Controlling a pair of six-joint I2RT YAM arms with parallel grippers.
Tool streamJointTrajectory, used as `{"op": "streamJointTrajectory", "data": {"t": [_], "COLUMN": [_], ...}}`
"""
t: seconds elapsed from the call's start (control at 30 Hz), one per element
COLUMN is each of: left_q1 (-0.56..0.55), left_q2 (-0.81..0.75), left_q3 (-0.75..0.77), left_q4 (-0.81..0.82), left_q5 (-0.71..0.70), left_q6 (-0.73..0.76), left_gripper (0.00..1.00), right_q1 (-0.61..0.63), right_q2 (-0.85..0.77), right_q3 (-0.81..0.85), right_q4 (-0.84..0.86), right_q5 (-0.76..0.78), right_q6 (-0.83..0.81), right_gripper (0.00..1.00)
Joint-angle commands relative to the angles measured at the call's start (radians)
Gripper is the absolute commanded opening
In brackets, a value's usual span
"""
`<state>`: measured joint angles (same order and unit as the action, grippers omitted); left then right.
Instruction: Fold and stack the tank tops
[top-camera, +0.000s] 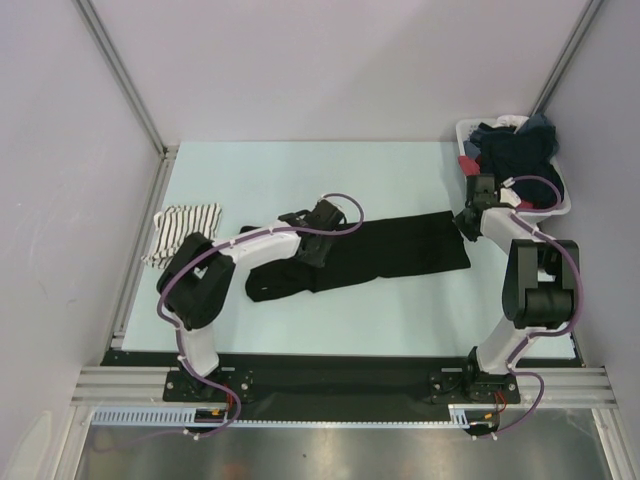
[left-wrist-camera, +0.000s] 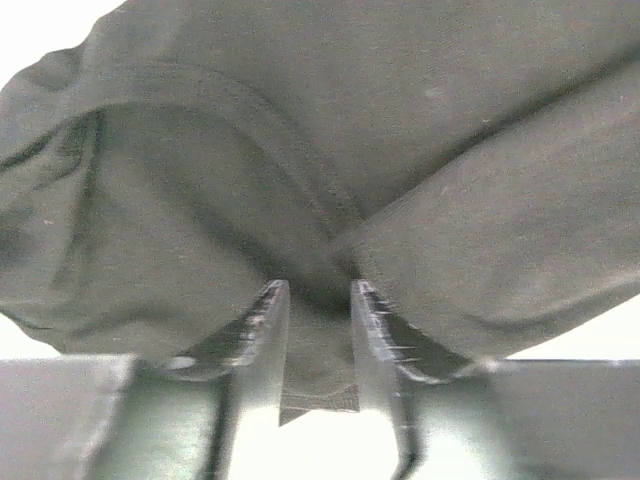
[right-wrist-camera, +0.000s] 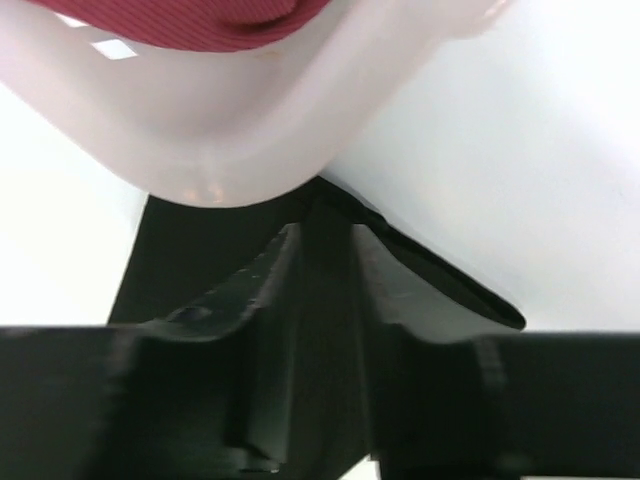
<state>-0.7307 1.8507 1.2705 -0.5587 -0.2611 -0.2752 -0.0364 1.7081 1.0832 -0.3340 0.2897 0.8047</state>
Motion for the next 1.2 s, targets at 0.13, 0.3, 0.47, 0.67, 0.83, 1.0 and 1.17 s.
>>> {"op": "streamJointTrajectory", "data": {"t": [0.13,0.3,0.47,0.67,0.83,1.0,1.17], "left_q1": [0.010,0.005,-0.012,-0.038,-0.035,-0.006,0.037], "left_q2": [-0.085,-0.197,-0.359,-0.543,-0.625,-0.650,-0.653], "left_q3": [0.001,-0.057,-0.200,-0.417,-0.571,-0.634,-0.674], "left_q4": [0.005,0.016,0.071,0.166,0.229,0.235,0.227], "left_q5": [-0.121,-0.118,-0.046,0.045,0.039,0.029,0.043], "left_q6": [-0.022,-0.051,-0.123,-0.240,-0.303,-0.315,-0.329], "left_gripper": [0.65,0.71,0.75,0.75,0.74,0.74,0.73], "right_q1": [0.018,0.024,0.018,0.004,-0.002,-0.016,-0.020], "right_q2": [-0.089,-0.214,-0.330,-0.364,-0.343,-0.269,-0.182], "right_q3": [0.021,-0.080,-0.235,-0.342,-0.387,-0.365,-0.336], "right_q4": [0.020,0.024,0.056,0.070,0.101,0.116,0.125], "right_q5": [0.106,0.100,0.027,-0.035,-0.041,-0.057,-0.044], "right_q6": [-0.041,-0.067,-0.105,-0.142,-0.122,-0.114,-0.090], "right_gripper": [0.41,0.44,0.43,0.42,0.37,0.43,0.39]}}
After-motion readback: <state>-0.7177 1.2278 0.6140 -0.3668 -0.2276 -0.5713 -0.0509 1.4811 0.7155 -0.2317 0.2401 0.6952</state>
